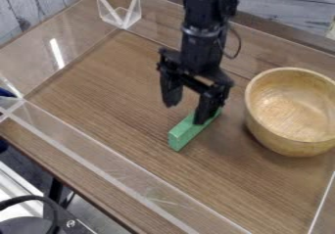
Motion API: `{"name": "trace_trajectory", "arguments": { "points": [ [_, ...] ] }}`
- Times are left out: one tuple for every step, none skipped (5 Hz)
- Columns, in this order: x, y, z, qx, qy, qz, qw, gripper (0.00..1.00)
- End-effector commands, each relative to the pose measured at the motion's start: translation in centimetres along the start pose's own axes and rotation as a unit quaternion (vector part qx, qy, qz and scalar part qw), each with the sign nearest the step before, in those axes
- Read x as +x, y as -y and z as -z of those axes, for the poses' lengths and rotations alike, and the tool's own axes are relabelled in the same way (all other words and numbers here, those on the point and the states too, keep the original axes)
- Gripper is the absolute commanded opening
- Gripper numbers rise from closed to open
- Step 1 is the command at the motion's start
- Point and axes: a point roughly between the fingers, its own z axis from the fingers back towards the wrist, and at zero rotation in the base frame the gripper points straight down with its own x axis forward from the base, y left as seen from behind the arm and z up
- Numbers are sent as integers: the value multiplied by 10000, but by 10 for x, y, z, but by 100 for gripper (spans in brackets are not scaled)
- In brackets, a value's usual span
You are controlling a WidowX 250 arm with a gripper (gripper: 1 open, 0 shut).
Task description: Put the green block in the brown bowl
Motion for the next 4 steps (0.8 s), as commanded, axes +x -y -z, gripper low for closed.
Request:
{"name": "trace_trajectory", "arguments": {
  "points": [
    [7, -4, 6, 43, 193, 6, 9998, 100],
    [10, -3, 20, 48, 142, 42, 9999, 100],
    [14, -3, 26, 52, 64, 56, 10000, 100],
    [16, -3, 28, 37, 28, 51, 10000, 0]
  ]
}}
